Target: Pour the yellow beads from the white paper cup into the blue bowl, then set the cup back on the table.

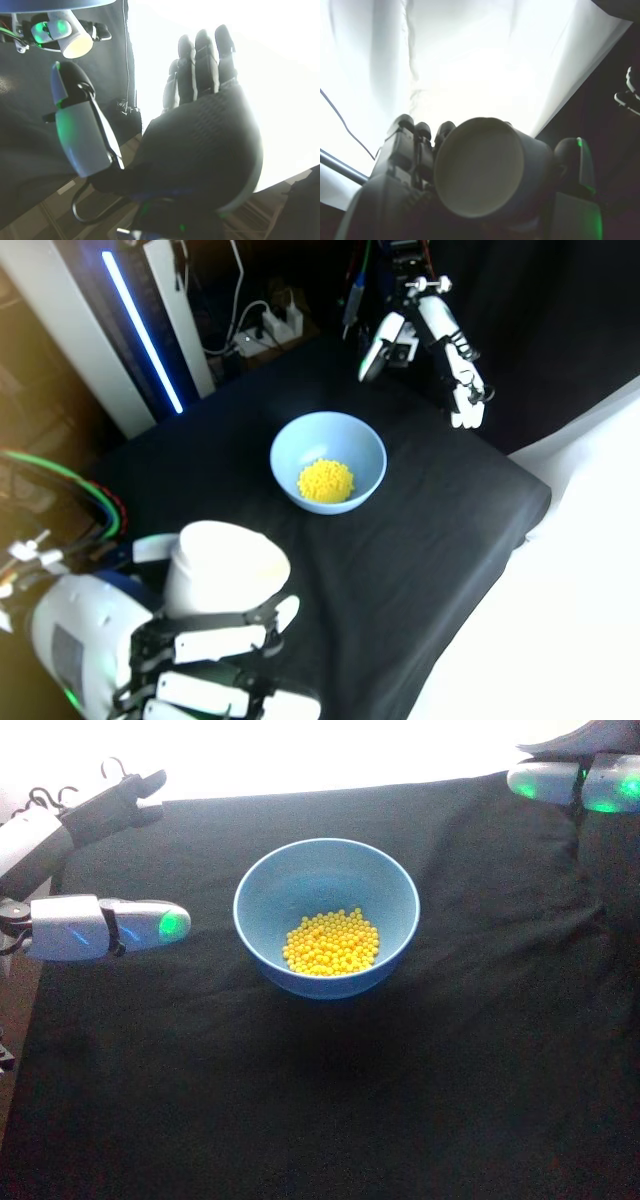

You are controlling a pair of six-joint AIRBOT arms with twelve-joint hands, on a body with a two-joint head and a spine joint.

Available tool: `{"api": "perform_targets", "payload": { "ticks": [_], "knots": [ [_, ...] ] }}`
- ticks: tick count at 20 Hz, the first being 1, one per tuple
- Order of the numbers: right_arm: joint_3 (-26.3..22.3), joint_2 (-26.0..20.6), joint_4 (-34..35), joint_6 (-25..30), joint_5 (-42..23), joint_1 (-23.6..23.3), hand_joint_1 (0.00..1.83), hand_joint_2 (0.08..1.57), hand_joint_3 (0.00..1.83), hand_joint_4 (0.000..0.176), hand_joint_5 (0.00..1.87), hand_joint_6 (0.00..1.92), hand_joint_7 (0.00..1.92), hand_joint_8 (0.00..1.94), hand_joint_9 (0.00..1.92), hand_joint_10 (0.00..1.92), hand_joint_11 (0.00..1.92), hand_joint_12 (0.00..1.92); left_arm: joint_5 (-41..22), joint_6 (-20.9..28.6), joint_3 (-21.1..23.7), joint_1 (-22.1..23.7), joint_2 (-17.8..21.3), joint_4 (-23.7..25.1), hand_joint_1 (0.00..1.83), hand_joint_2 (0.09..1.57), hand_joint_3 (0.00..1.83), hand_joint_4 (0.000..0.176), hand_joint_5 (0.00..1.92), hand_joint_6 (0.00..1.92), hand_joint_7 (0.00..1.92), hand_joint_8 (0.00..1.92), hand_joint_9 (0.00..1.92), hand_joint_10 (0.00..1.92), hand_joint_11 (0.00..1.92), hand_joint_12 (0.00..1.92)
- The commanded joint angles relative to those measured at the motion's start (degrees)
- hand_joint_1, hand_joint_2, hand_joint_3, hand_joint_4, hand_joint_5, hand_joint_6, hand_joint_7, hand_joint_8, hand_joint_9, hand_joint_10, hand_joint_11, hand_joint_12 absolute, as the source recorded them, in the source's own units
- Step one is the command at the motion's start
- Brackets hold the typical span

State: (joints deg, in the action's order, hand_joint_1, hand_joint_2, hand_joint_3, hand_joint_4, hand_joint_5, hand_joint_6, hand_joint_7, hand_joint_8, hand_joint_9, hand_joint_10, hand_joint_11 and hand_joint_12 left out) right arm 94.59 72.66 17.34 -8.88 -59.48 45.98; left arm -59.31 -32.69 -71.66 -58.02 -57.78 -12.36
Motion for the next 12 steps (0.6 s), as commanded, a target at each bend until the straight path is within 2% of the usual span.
{"api": "perform_targets", "payload": {
  "ticks": [1, 2, 3, 5, 7, 8, 9, 11, 12],
  "knots": [
    [0.7, 0.0, 1.8, 0.8, -7.6, -0.3, 1.15, 1.08, 0.0, 0.0, 1.07, 0.83, 0.16, 0.0, 0.0, 0.0, 0.0, 0.0, -6.8, 0.7, -0.3, 0.9, -0.2, -0.7, 0.67, 0.88, 0.0, 0.05, 0.14, 0.0, 0.33, 0.0, 0.23, 0.0, 0.0, 0.39],
    [0.9, 0.2, 1.9, 1.5, -7.6, -0.1, 1.13, 1.06, 0.0, 0.0, 1.11, 0.77, 0.11, 0.0, 0.0, 0.0, 0.0, 0.0, -6.9, 0.7, -0.3, 0.9, -0.2, -0.7, 0.67, 0.88, 0.0, 0.061, 0.14, 0.0, 0.34, 0.0, 0.23, 0.0, 0.0, 0.39],
    [1.3, 0.5, 1.9, 2.3, -7.6, 0.2, 1.13, 1.06, 0.0, 0.0, 1.12, 0.76, 0.11, 0.0, 0.0, 0.0, 0.0, 0.0, -6.9, 0.7, -0.3, 0.9, -0.2, -0.7, 0.67, 0.87, 0.0, 0.072, 0.15, 0.0, 0.34, 0.0, 0.24, 0.0, 0.0, 0.48],
    [2.1, 1.3, 1.9, 4.0, -7.7, 0.8, 1.12, 1.06, 0.0, 0.0, 1.1, 0.78, 0.14, 0.01, 0.0, 0.0, 0.0, 0.0, -6.9, 0.8, -0.3, 0.9, -0.2, -0.6, 0.66, 0.86, 0.0, 0.083, 0.15, 0.0, 0.33, 0.0, 0.23, 0.0, 0.0, 0.47],
    [2.3, 1.9, 2.2, 4.1, -7.7, 1.4, 1.12, 1.07, 0.0, 0.0, 1.08, 0.81, 0.14, 0.0, 0.0, 0.0, 0.0, 0.0, -6.9, 0.8, -0.3, 0.9, -0.2, -0.6, 0.66, 0.86, 0.0, 0.089, 0.15, 0.0, 0.33, 0.0, 0.23, 0.0, 0.0, 0.46],
    [2.5, 2.1, 2.6, 4.1, -7.7, 1.8, 1.11, 1.06, 0.0, 0.01, 1.1, 0.78, 0.15, 0.0, 0.0, 0.0, 0.0, 0.0, -6.8, 0.9, -0.3, 0.9, -0.2, -0.6, 0.67, 0.87, 0.0, 0.092, 0.15, 0.0, 0.32, 0.0, 0.22, 0.0, 0.0, 0.42],
    [2.8, 2.6, 3.7, 4.1, -7.7, 2.6, 1.12, 1.06, 0.0, 0.0, 1.11, 0.77, 0.14, 0.0, 0.0, 0.0, 0.0, 0.0, -6.7, 0.9, -0.3, 0.9, -0.2, -0.6, 0.67, 0.87, 0.0, 0.09, 0.14, 0.0, 0.32, 0.0, 0.22, 0.0, 0.0, 0.42],
    [3.2, 3.1, 4.6, 4.2, -7.7, 3.1, 1.12, 1.06, 0.0, 0.0, 1.11, 0.77, 0.14, 0.0, 0.0, 0.0, 0.0, 0.0, -6.7, 0.9, -0.3, 0.9, -0.2, -0.6, 0.67, 0.86, 0.0, 0.108, 0.15, 0.0, 0.32, 0.0, 0.22, 0.0, 0.0, 0.38],
    [3.7, 3.6, 5.2, 5.1, -7.7, 3.6, 1.11, 1.06, 0.0, 0.008, 1.1, 0.79, 0.14, 0.0, 0.0, 0.0, 0.0, 0.0, -6.7, 0.9, -0.2, 0.9, -0.2, -0.5, 0.66, 0.87, 0.0, 0.102, 0.15, 0.0, 0.33, 0.0, 0.23, 0.0, 0.0, 0.39]
  ]
}}
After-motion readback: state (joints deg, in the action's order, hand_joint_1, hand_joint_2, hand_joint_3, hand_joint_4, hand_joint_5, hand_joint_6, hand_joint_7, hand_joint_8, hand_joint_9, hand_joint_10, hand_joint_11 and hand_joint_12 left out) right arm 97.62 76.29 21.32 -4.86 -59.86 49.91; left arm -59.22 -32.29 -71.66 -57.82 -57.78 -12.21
